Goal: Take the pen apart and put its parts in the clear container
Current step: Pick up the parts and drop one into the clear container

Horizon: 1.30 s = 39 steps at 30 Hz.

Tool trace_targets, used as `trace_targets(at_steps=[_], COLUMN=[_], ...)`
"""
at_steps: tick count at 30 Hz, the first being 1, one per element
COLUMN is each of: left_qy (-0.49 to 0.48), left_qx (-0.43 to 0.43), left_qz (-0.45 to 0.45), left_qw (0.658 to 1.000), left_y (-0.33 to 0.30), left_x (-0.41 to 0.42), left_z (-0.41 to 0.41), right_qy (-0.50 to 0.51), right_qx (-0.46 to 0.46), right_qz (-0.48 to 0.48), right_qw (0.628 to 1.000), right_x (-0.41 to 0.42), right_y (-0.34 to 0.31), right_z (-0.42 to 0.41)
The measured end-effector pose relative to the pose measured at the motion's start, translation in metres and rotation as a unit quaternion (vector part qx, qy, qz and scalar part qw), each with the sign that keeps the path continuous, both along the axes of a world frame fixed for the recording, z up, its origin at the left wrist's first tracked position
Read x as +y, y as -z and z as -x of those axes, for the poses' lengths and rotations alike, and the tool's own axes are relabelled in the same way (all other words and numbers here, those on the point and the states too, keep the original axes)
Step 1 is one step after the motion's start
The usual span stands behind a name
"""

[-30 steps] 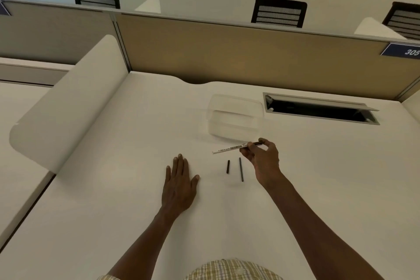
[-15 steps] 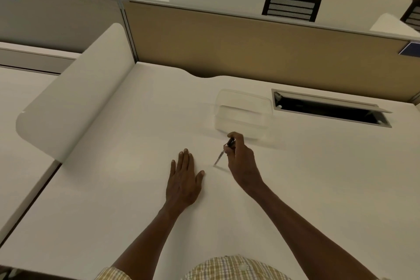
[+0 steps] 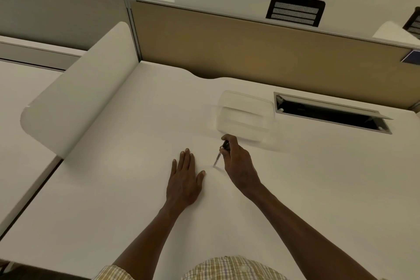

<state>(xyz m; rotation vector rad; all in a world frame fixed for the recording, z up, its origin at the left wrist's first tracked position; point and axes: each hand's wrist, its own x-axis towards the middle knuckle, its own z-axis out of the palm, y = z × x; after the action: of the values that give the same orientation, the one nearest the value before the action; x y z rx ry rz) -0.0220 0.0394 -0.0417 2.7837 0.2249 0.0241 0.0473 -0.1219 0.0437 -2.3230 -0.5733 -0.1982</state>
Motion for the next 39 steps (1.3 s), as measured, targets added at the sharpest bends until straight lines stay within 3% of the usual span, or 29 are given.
trace_targets(at_steps=[20, 39], left_qy=[-0.001, 0.0], left_qx=[-0.002, -0.001], left_qz=[0.005, 0.005], left_qw=[1.0, 1.0], left_y=[-0.001, -0.002], left_x=[0.001, 0.0], left_z=[0.001, 0.001], right_qy=[-0.041, -0.013], right_qx=[0.0, -0.043], right_qz=[0.049, -0.006], right_qw=[0.998, 0.999], right_x=[0.009, 0.006], right_y=[-0.007, -0.035], right_z=[-0.006, -0.009])
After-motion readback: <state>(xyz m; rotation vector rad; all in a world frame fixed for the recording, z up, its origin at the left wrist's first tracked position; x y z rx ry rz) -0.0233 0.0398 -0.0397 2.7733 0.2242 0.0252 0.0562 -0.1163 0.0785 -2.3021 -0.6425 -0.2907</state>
